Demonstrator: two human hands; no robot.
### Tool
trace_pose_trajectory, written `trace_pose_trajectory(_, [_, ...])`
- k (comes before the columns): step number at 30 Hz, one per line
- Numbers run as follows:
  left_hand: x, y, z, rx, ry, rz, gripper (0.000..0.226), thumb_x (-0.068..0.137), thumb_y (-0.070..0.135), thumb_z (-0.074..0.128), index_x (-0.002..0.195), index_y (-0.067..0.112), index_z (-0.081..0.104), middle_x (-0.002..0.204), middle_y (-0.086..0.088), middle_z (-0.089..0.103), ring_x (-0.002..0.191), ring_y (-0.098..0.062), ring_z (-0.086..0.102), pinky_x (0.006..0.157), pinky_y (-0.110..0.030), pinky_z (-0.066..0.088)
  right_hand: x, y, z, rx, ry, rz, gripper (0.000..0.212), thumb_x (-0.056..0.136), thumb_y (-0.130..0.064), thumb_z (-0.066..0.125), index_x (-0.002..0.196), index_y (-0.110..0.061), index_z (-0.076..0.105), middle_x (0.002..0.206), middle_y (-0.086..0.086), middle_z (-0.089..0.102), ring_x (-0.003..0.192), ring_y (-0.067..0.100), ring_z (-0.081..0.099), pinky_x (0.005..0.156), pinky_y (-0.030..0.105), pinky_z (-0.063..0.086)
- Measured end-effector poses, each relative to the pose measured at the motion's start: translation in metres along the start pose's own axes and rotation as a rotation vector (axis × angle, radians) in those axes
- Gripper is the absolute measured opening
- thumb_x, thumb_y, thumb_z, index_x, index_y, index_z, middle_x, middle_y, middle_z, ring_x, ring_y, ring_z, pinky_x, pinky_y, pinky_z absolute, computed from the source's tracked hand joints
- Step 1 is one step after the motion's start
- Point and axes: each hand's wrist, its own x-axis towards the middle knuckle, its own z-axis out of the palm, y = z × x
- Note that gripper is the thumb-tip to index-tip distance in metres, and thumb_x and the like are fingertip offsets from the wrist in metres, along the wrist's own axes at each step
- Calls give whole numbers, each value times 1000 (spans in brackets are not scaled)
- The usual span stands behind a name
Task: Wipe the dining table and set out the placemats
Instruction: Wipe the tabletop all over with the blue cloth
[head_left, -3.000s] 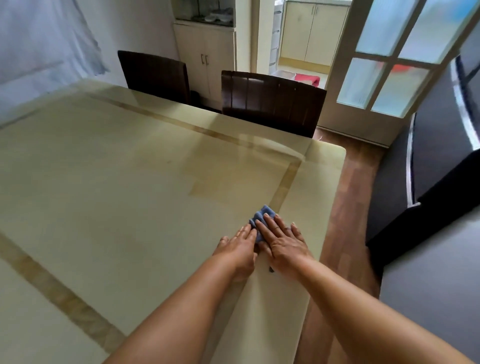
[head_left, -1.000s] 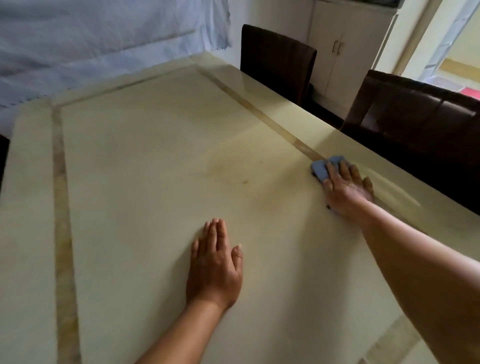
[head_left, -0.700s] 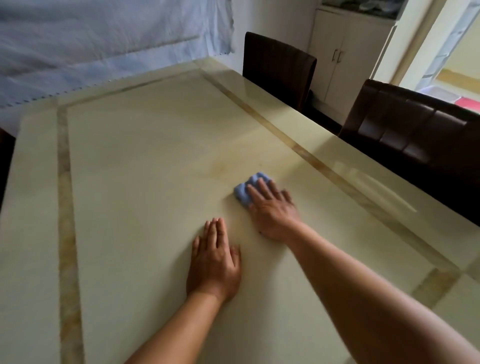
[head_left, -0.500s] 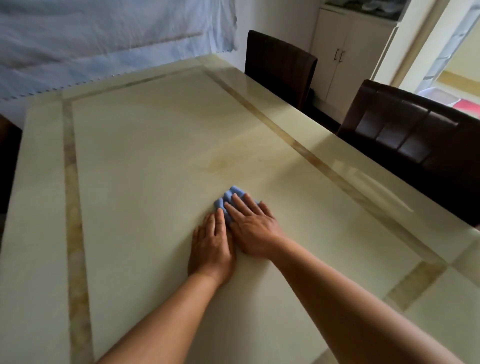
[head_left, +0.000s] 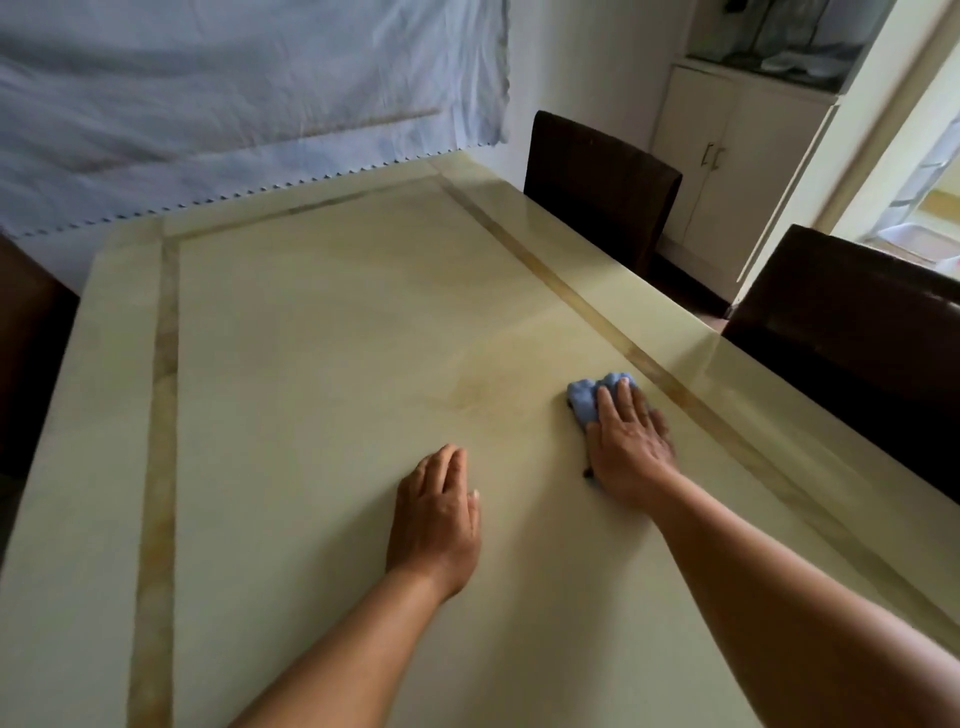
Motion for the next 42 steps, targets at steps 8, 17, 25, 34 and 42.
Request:
trace_pose_trajectory(8, [61,-20,1,-42,96,-122,59,96,33,30,147,8,14,155,-11,17,141,-23,19,115,-30,12,84,-12,-11,-11,57,51,55,99,-46,16,151,-31,1,159,1,-11,144,15,-17,117,36,-7])
trace_pose_trajectory(17, [65,-18,-3,-149,108,-146,62,95,32,34,145,0,17,150,-22,26,136,-33,29,113,-36,20,82,-82,22,-22,44,-337,56,99,-44,23,150,-29,5,160,-3,-6,145,16,-11,116,34,-1])
trace_pose_trajectory(25, [57,-16,-19,-376,271,-187,80,81,44,20,132,-14,38,137,-36,36,130,-45,37,111,-46,27,49,-139,49,-124,-109,-627,67,96,-46,32,149,-34,-6,157,-12,-14,143,9,-17,113,29,-9])
trace_pose_trajectory(34, [69,-23,-1,-195,134,-189,53,96,31,36,141,3,29,148,-16,26,138,-26,22,114,-28,12,111,-23,-5,-13,3,-123,56,100,-43,21,151,-28,3,159,0,-9,145,15,-15,117,39,-5])
trace_pose_trajectory(42, [125,-41,-8,-74,139,-149,47,95,33,34,136,10,34,141,-9,32,132,-24,27,110,-32,18,153,-53,-9,-9,28,-4,54,100,-42,19,151,-26,7,160,-1,-7,145,18,-13,118,42,-5])
